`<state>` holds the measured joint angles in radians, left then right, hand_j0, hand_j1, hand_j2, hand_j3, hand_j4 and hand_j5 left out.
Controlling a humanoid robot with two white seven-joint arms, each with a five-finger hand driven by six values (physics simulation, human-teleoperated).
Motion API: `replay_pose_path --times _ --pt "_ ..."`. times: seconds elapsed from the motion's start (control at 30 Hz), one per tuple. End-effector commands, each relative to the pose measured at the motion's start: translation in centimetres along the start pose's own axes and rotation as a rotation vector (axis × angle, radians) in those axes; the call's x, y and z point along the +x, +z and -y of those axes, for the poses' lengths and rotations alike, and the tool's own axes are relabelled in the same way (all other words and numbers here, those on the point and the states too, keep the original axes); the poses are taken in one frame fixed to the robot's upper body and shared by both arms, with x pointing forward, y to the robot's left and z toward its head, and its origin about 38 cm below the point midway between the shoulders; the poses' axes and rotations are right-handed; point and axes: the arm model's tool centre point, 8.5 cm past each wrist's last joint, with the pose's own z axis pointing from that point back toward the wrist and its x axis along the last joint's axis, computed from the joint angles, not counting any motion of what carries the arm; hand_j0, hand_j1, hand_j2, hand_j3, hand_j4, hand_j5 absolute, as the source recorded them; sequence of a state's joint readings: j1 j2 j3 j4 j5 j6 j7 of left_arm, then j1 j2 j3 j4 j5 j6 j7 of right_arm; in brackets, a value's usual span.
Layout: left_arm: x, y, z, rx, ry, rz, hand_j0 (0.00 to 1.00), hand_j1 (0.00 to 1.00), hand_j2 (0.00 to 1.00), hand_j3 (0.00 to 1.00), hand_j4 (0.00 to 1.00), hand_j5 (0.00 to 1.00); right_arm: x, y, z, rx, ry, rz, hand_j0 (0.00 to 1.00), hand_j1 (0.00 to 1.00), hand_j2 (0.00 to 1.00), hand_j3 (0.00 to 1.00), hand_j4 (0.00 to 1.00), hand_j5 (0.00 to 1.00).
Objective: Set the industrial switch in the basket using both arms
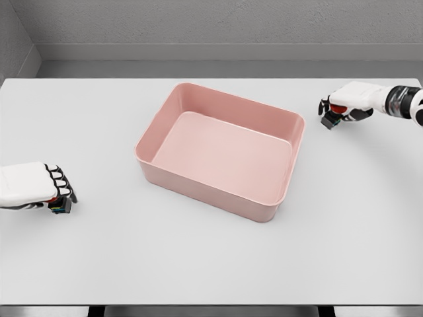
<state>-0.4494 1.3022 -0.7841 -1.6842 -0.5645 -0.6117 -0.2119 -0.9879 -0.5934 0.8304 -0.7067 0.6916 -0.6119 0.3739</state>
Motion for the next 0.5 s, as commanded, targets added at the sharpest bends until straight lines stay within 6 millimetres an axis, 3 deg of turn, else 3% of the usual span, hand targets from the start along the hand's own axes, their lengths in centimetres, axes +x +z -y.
replay_pose_path --times 0.0,0.27,0.47 --pt "0.0 0.0 0.0 0.000 0.003 -0.001 0.60 0.60 0.60 0.60 0.60 0.60 -0.1 0.1 0.0 -0.002 -0.002 -0.002 0.58 0.58 0.58 0.58 0.58 0.58" --pt "0.3 -0.1 0.0 -0.003 0.000 0.011 0.44 0.44 0.44 0.44 0.44 0.44 -0.2 0.2 0.0 0.005 0.009 -0.009 0.51 0.51 0.51 0.51 0.51 0.51" --pt "0.3 -0.1 -0.2 -0.001 -0.004 0.011 0.37 0.37 0.37 0.37 0.37 0.37 -0.5 0.7 1.4 -0.039 0.002 -0.014 0.51 0.51 0.51 0.51 0.51 0.51"
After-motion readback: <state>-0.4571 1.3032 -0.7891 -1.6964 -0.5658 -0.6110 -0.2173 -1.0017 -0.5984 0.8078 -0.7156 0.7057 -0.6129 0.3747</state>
